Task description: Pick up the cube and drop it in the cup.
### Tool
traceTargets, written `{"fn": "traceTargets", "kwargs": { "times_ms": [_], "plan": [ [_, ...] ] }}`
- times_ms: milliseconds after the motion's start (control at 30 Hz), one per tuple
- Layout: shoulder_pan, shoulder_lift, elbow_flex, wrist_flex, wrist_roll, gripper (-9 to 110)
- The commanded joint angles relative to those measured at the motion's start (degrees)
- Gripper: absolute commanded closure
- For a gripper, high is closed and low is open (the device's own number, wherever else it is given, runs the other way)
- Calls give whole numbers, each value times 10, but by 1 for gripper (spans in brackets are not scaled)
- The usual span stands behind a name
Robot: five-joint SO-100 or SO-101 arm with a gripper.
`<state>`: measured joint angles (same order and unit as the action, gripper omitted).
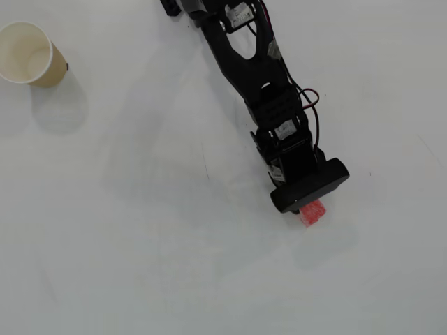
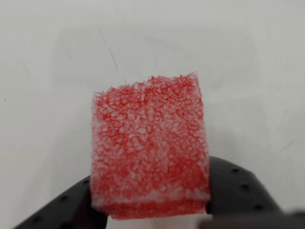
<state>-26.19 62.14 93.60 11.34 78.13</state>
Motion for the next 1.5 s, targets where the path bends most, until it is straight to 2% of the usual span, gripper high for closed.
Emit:
{"fn": "traceTargets", "kwargs": {
  "times_ms": [0,500,800,1467],
  "plan": [
    [-7,25,-76,-11,-3,94],
    [-6,25,-75,-47,-3,91],
    [-4,24,-72,-37,-8,101],
    [3,70,-62,-32,-8,101]
  ]
}}
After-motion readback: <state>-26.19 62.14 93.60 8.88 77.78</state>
